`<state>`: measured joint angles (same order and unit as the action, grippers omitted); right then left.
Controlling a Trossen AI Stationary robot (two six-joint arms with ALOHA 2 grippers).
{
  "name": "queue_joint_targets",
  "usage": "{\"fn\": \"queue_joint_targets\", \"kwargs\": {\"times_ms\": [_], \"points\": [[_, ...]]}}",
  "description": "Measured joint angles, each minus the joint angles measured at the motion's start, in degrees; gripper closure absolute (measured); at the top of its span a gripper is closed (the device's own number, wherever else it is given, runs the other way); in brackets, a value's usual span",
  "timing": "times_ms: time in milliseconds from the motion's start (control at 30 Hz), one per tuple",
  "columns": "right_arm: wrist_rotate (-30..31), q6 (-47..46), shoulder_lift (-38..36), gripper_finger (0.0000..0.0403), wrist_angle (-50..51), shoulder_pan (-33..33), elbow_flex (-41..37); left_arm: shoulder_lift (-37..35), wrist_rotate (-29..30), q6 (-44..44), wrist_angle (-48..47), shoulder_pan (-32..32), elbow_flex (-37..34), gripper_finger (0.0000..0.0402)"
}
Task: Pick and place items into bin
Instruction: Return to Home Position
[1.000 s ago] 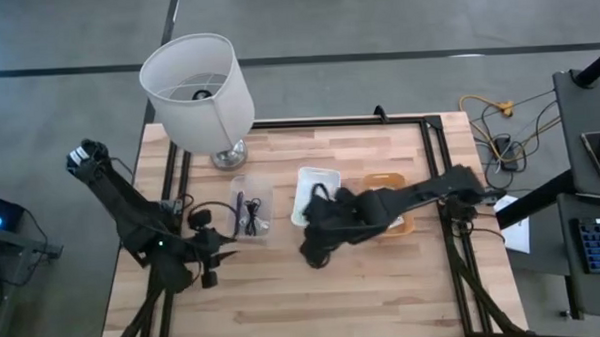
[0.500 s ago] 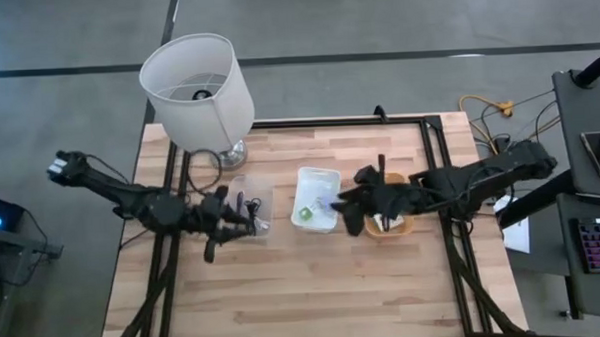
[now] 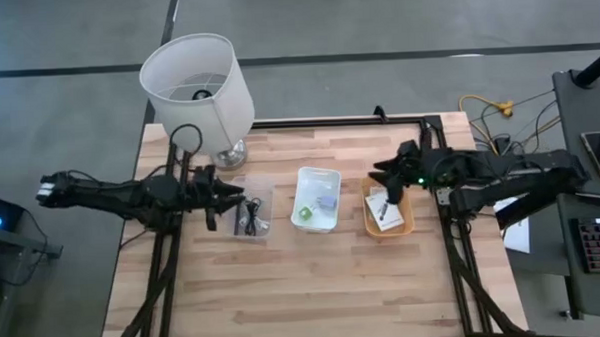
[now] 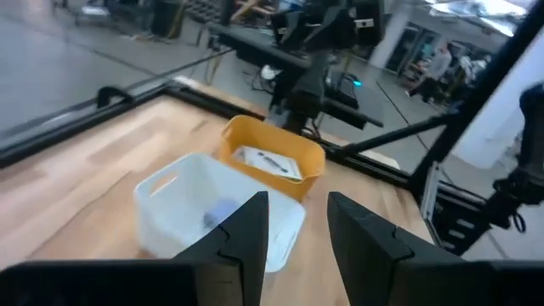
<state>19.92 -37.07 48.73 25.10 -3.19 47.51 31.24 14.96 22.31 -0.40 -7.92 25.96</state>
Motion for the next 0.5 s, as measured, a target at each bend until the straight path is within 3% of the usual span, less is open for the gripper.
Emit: {"fn": "queue_joint_targets", "kwargs": {"times_ms": [233,333,500], "points": [[0.62,0.98,-14.42,0.0227,2.21,4.68,-8.71,-9.12,3.48,8.77,-9.36,1.33,-3.29,0.0295],[2.79,0.41,-19.4,0.0227,6.52,5.42,-10.41,-14.36,4.14,7.81,-10.51,1.29,-3.12,0.0295],[6.61,0.92,-26.47,0.0227,17.96,5.54,-9.77,-21.7,5.72,1.32,-20.08,1.31,-3.03,0.0295]]}}
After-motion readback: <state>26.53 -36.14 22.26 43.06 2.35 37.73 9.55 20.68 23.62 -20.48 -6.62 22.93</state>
